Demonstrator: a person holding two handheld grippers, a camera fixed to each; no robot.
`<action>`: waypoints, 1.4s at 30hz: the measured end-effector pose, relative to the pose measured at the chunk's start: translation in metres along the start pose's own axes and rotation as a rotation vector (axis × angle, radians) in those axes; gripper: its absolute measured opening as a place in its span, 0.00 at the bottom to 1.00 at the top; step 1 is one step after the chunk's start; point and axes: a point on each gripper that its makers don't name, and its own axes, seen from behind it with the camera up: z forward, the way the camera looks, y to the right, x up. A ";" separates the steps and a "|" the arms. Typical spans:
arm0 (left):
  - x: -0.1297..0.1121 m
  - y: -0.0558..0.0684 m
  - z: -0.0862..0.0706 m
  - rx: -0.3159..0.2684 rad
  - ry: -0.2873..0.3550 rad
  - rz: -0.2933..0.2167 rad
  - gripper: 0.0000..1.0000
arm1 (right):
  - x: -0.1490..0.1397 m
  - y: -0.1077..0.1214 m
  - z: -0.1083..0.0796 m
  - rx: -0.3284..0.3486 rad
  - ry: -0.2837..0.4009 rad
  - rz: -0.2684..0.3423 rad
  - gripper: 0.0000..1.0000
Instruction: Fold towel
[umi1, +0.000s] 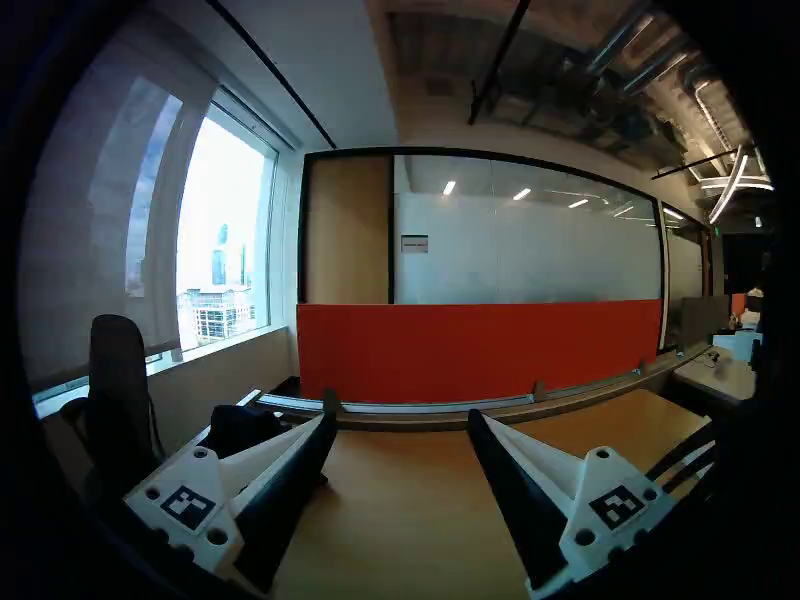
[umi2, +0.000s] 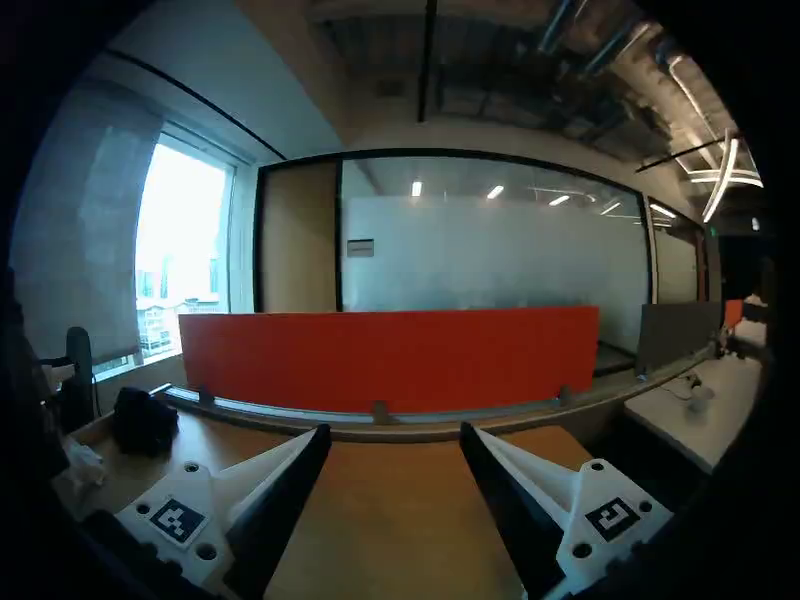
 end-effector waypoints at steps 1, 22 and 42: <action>-0.001 0.000 0.000 -0.001 0.001 -0.002 0.97 | 0.001 -0.002 0.000 0.003 0.000 0.000 1.00; -0.046 0.001 -0.003 -0.021 0.021 0.001 0.97 | 0.015 -0.048 -0.011 0.042 0.019 -0.014 1.00; -0.145 -0.011 -0.004 0.005 0.054 0.018 0.97 | -0.014 -0.087 -0.014 0.083 0.046 -0.037 1.00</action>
